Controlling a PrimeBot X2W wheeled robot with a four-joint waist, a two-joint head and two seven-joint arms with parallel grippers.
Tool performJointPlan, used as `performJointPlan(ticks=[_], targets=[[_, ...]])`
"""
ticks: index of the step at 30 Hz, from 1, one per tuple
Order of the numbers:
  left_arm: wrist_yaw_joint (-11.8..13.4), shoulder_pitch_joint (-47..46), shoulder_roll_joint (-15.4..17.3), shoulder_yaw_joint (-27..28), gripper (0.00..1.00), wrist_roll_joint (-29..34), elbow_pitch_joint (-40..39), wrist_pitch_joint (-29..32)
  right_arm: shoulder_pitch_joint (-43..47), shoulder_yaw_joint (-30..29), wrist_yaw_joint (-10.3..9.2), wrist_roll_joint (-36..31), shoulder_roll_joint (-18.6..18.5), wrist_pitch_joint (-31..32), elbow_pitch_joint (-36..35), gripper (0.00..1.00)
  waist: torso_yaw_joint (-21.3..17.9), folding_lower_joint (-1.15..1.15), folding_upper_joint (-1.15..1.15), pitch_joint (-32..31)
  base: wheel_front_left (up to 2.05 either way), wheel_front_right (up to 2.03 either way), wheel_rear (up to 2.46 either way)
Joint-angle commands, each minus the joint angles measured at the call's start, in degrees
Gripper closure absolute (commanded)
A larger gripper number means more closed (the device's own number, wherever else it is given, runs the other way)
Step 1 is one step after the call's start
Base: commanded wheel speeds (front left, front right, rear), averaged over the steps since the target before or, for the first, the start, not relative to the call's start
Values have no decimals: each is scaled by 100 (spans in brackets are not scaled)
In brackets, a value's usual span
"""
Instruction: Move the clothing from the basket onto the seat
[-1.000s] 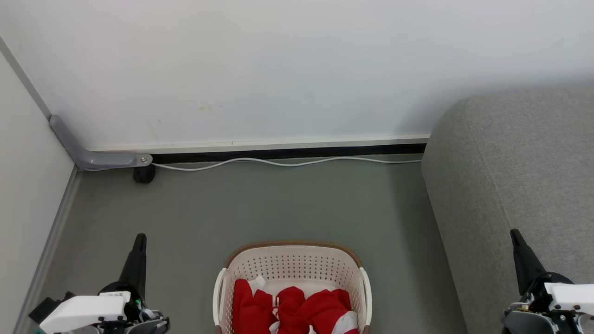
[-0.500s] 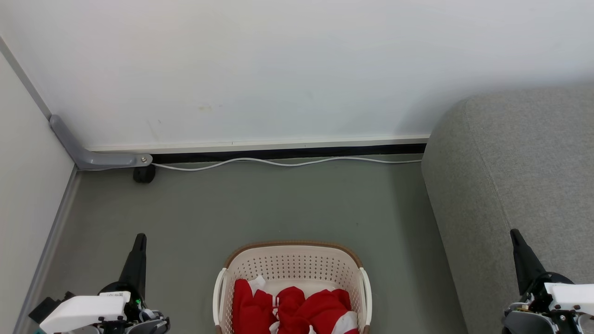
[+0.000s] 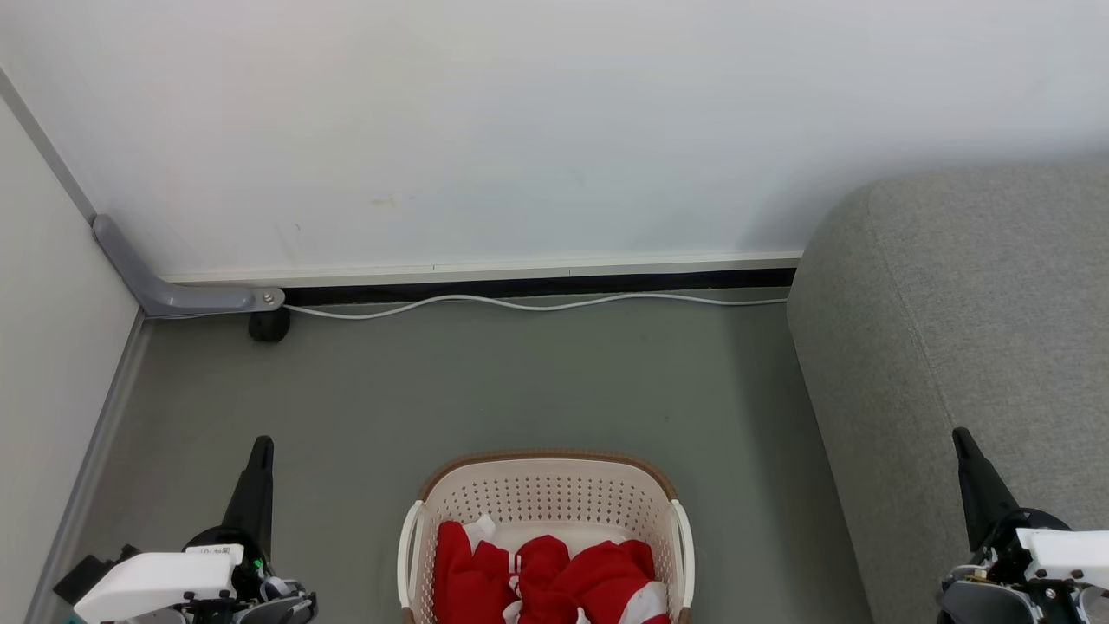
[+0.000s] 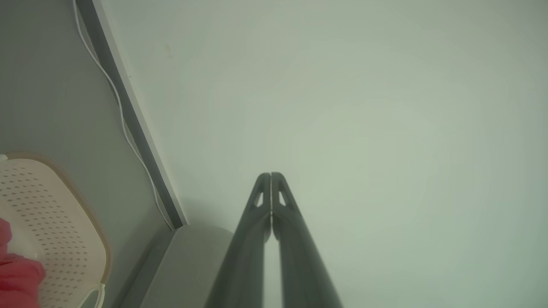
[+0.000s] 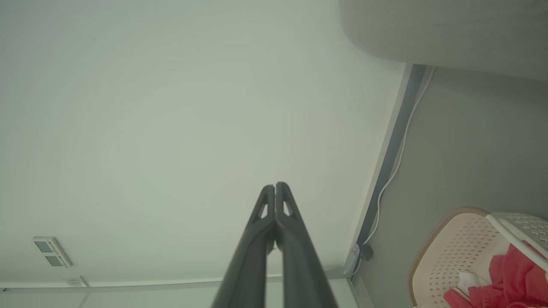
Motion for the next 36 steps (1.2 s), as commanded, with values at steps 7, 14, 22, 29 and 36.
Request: performJointPlan(ticks=[7,14,22,29,36], targets=[[-47,-329,98,187,100,-23,-161,40,-209,98,9,68,-59,41,-175,100,0,0,0,0,0,0,0],[-47,-329,98,187,100,-23,-161,40,-209,98,9,68,-59,41,-175,100,0,0,0,0,0,0,0],[-47,-329,98,187,100,-23,-161,40,-209,98,9,68,-59,41,-175,100,0,0,0,0,0,0,0],[2,74,-74,-13,0,17,197,-40,61,49,0,-30,50,-25,170,0,0,1,0,14,0,0,0],[-1,-14,-57,-38,0,58,238,-145,-46,126,1,-80,15,-104,186,0,-7,3,0,-5,0,0,0]])
